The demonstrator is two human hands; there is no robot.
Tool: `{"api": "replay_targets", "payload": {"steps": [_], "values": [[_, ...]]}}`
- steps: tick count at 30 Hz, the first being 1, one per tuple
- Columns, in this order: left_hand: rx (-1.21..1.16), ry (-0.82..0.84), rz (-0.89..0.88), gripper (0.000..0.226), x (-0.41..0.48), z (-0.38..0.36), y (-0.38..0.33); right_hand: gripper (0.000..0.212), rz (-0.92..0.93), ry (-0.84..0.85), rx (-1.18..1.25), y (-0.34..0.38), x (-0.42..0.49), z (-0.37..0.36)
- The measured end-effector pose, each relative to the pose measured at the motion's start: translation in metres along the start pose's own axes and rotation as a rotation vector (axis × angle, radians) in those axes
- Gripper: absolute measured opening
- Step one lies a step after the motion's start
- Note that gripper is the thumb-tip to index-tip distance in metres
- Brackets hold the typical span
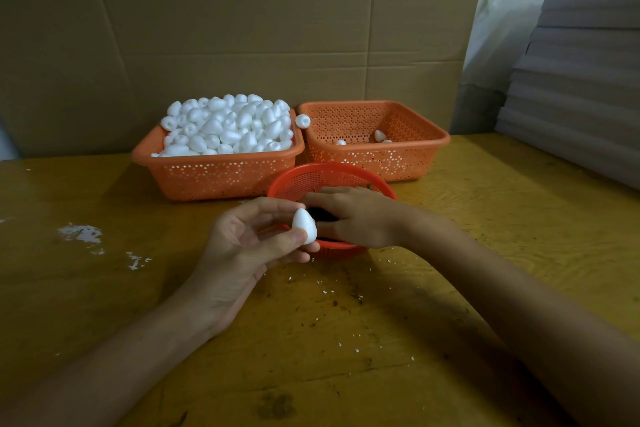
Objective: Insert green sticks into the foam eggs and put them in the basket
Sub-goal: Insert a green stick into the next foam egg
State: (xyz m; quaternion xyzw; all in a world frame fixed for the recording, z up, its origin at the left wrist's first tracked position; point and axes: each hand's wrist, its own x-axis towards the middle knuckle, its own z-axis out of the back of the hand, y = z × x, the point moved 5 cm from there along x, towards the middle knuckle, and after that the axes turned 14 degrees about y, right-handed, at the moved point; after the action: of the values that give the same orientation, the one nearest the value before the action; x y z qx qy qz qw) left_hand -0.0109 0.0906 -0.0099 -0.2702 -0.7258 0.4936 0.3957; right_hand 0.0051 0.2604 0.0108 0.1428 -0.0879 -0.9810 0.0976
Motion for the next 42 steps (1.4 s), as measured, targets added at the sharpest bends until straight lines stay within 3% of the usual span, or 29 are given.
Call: {"api": "replay_targets", "payload": {"steps": [12, 16, 25, 30, 42], "values": [[0.01, 0.018, 0.002, 0.044, 0.001, 0.003, 0.002, 0.033, 0.011, -0.009, 0.007, 0.001, -0.001, 0.0], [0.008, 0.012, -0.003, 0.035, 0.001, 0.003, 0.003, 0.034, 0.013, -0.01, 0.006, 0.001, -0.001, 0.0], [0.007, 0.079, -0.029, 0.038, 0.002, 0.004, 0.005, 0.033, 0.009, -0.007, 0.015, 0.001, -0.002, 0.0], [0.149, 0.107, 0.019, 0.041, 0.003, 0.017, 0.012, 0.032, 0.012, -0.005, 0.016, 0.001, -0.001, 0.0], [0.212, 0.105, -0.019, 0.032, 0.001, 0.011, 0.01, 0.034, -0.002, -0.008, 0.031, 0.002, -0.002, 0.0]]}}
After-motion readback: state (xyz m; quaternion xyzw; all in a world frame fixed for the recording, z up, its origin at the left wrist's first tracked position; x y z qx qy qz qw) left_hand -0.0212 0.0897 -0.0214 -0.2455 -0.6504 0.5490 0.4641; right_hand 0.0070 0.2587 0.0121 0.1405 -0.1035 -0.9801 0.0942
